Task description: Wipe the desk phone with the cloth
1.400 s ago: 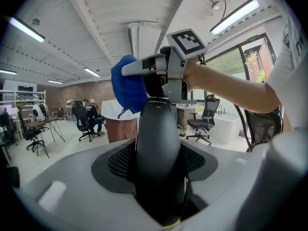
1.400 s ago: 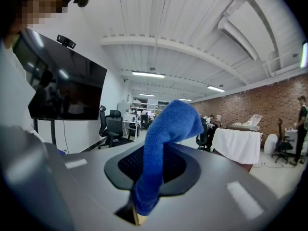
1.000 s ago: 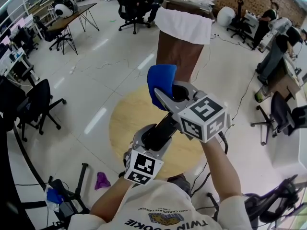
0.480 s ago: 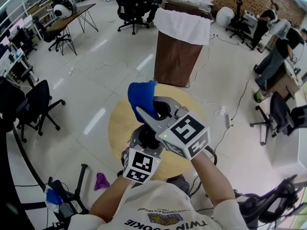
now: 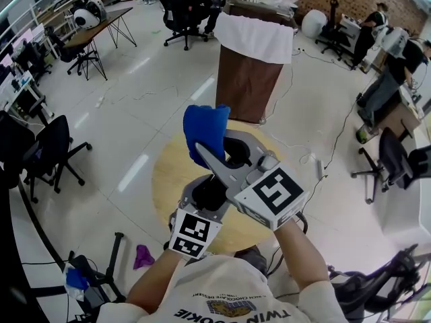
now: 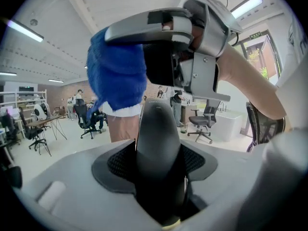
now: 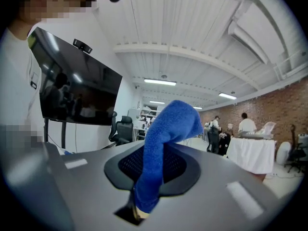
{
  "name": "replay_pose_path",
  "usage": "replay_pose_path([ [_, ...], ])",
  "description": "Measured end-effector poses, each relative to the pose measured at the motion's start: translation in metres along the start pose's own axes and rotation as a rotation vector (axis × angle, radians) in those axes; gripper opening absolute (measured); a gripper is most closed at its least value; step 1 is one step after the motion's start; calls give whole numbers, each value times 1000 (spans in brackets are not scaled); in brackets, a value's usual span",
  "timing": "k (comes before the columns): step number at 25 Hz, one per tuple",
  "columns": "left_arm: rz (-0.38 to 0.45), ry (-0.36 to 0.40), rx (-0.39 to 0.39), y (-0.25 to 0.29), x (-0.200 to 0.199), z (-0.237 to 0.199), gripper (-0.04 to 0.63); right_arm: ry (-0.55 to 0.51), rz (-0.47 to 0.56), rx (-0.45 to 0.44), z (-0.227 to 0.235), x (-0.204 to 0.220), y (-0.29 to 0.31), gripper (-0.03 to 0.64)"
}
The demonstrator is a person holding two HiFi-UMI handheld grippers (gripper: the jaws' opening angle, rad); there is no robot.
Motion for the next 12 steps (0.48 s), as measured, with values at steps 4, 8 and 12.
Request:
replay_pose_path([
  [4,18,-51,6,-6,2,-4,262,-53,119,109,36,-32,-24,64],
  [8,36,-97,21,-15,0,-4,262,-120,154,194,68,-34,-40,64],
  [12,69,-109,32,-23,-12,-1,262,-143,128,252,94,-9,-47,64],
])
Point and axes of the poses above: the fingertips, and each gripper's own axes: y forward along the fingers, z to its right, x out of its underside, the point moved 2 cm from there along -y, backward along the fingers, and after that the axes turned 13 degrees about x, right-handed, at the moved point
